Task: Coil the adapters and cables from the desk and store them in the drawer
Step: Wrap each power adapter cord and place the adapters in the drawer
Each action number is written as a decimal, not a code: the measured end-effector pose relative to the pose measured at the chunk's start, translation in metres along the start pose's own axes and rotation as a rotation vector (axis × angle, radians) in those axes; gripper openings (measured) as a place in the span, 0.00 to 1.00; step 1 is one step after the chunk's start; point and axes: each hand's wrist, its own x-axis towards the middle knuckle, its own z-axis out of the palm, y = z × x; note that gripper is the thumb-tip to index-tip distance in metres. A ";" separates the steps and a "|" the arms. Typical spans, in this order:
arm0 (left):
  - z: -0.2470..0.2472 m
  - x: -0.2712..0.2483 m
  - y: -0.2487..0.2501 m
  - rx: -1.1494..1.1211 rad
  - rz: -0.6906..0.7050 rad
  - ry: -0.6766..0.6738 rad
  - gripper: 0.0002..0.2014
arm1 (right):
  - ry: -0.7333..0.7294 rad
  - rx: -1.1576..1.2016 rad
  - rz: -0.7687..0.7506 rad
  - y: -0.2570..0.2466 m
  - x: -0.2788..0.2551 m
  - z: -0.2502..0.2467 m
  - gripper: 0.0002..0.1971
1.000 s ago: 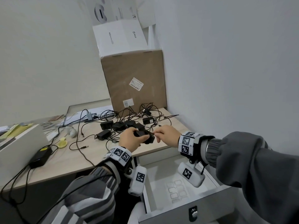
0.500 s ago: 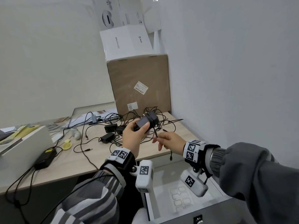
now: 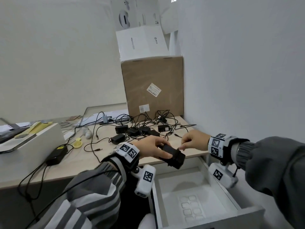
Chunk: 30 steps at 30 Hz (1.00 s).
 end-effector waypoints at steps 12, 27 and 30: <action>0.021 0.031 -0.022 -0.016 -0.025 0.570 0.16 | 0.231 -0.017 0.069 -0.033 0.009 0.040 0.15; 0.029 0.031 -0.013 -0.857 -0.124 0.529 0.21 | 0.435 0.020 0.011 -0.041 -0.008 0.061 0.20; 0.020 0.026 -0.010 -0.752 -0.135 0.393 0.24 | 0.414 0.235 0.130 -0.021 -0.007 0.057 0.08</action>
